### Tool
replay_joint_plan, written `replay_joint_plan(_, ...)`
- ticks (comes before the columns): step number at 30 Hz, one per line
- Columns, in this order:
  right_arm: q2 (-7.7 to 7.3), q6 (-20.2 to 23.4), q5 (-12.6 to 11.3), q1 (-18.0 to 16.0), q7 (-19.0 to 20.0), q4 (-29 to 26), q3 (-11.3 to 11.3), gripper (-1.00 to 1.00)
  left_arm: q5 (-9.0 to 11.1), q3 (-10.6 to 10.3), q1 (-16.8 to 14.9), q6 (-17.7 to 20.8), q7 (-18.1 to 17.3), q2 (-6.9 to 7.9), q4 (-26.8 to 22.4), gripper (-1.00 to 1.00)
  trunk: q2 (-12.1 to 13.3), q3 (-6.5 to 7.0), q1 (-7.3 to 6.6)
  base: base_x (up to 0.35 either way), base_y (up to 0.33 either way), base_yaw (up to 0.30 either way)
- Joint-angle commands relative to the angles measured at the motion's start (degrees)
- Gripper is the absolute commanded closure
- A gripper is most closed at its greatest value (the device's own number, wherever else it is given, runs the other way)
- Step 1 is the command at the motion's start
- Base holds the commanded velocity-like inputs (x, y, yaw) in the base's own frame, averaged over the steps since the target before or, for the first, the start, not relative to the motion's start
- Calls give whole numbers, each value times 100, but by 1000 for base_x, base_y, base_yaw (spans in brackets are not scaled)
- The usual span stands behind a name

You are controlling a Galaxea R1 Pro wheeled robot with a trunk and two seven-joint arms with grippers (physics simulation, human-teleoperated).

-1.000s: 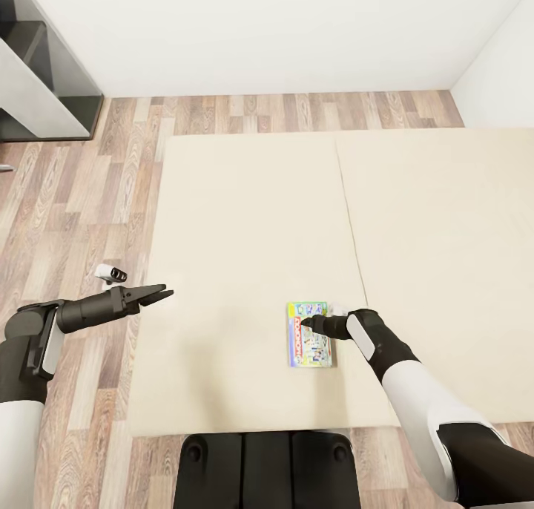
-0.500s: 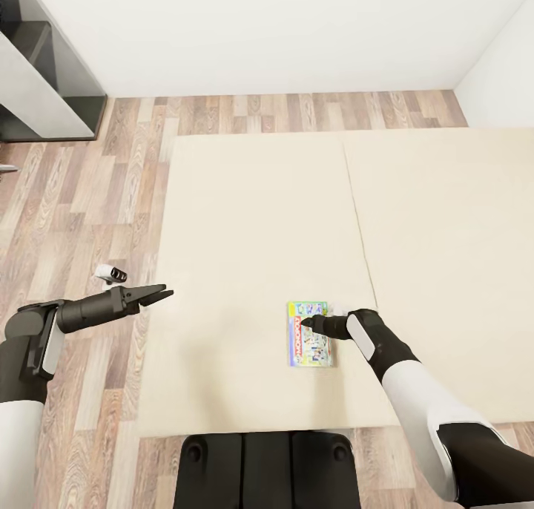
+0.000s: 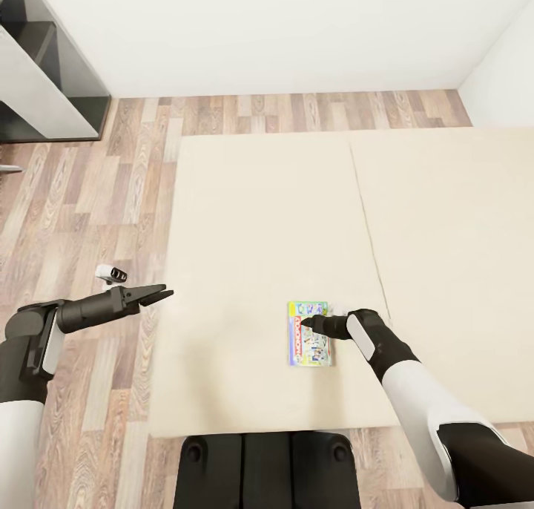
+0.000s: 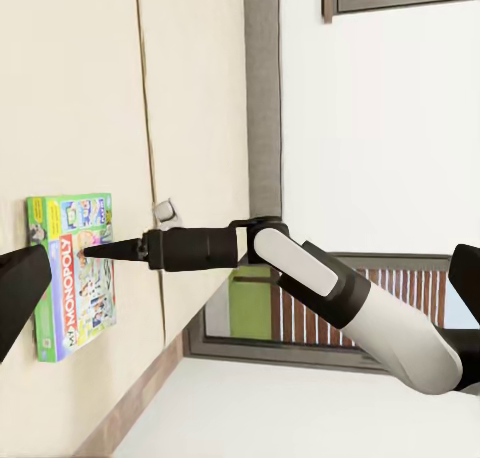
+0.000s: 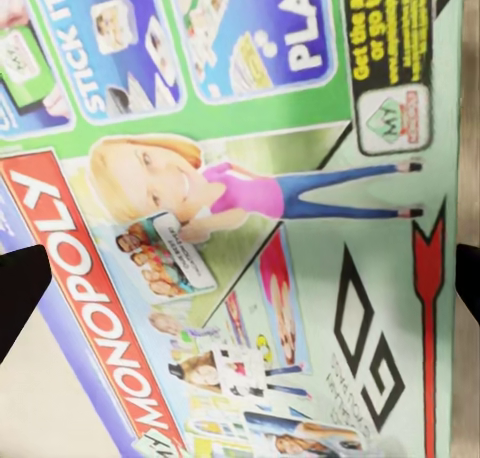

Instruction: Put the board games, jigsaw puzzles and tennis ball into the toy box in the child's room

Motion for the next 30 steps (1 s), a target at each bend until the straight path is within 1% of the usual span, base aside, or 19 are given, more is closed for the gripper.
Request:
replay_joint_plan(1,0,24,21,-2,18,-5,4,-100,-3,-1,-1,61,-24,2,1,-100,-9,-6,3,0,197,0)
replay_joint_plan(30,2,28,21,-2,25,-5,1,-100,-3,-1,-1,62,-24,2,0,-100,-9,-6,3,0,214,0)
